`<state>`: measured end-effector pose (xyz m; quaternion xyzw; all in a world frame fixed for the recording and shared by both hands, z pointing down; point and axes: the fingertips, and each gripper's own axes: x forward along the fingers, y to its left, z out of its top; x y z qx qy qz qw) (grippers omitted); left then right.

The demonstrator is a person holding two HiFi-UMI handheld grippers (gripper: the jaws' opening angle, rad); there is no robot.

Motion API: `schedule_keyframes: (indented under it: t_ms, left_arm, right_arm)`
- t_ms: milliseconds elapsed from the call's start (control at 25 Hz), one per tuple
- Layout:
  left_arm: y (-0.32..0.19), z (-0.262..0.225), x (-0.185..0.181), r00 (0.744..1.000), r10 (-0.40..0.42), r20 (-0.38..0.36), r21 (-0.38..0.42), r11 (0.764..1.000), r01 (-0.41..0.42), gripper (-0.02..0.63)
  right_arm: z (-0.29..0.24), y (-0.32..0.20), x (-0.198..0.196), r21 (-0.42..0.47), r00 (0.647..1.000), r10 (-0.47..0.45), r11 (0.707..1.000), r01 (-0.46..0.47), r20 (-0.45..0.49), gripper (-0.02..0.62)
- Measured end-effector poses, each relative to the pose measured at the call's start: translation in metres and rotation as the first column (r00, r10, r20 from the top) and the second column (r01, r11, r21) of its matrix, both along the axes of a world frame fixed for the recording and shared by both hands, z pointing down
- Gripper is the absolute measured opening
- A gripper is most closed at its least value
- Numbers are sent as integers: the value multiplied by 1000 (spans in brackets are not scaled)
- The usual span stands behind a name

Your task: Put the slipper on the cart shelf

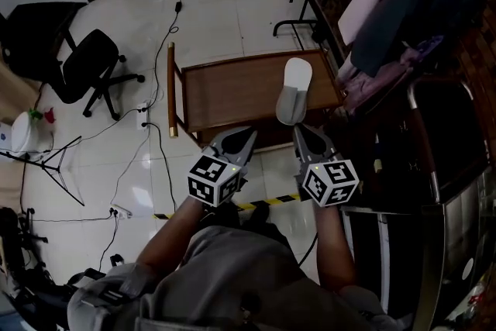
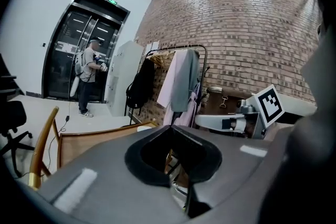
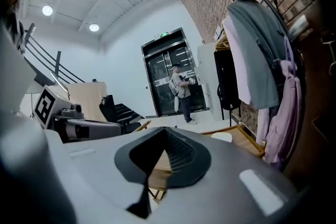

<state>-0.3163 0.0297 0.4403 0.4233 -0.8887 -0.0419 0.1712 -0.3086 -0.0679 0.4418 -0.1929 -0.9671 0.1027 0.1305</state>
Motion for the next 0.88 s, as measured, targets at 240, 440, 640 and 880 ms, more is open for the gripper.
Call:
schedule_keyframes:
  t_ms: [240,440,640,880]
  left_arm:
    - [-21,23,-46,994,89,-56,-27,996,-91,8]
    - [-25,41,-93,984,148,-102,-19,988,-151,8]
    - [-34,81,-141,967,192,-168,-62,977,-205,8]
    - [-36,110,-168,941,248,-229,-71,960,-270,8]
  right_arm:
    - [38,-21,-44,71,989,94,994,-87,-116,0]
    - [81,-33,-85,134,954,192,977,-164,-231,52]
    - [136,-48,-130,169,898,274,959,-228,-344,130]
    - [200,-71,-172,197,829,355,934,-297,-431,172]
